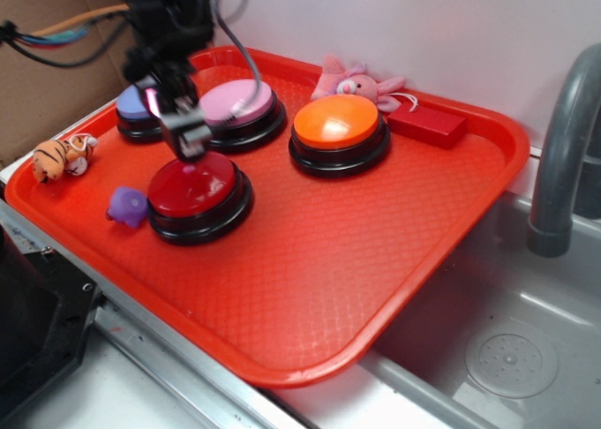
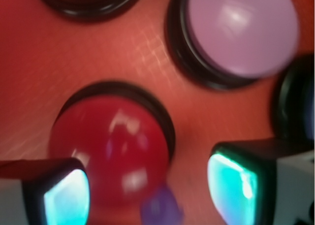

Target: Push the red button.

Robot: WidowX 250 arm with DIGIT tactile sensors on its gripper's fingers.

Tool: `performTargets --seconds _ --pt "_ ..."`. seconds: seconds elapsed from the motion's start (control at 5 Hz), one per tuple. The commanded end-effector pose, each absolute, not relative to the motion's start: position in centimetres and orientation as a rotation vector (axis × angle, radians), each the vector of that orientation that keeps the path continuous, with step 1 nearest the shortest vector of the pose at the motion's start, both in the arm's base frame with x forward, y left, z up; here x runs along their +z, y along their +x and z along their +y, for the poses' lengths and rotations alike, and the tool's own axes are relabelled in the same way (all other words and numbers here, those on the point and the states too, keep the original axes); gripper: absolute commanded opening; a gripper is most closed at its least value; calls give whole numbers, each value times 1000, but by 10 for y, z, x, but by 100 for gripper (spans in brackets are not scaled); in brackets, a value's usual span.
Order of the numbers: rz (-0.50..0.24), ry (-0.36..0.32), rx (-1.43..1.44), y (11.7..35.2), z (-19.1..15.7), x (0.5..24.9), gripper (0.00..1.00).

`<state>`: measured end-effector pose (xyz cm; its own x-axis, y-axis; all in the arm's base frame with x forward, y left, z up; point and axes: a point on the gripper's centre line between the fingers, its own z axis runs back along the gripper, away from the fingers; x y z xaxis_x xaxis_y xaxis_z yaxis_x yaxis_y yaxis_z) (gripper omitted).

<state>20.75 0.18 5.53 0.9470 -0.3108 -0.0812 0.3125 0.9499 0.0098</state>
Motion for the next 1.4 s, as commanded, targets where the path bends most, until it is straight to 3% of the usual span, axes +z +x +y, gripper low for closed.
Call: performTargets --seconds 0.0,0.2,0.4,0.6,0.8,1.2 --pt "-4 60 -390 205 -19 38 100" --pt "-25 56 -395 204 -24 44 100" --pt "-47 92 -380 202 -24 79 100" --pt "-115 114 -355 193 -19 114 100" --pt "-102 117 -316 184 -13 130 100" --pt "-29 112 -299 184 -14 136 100"
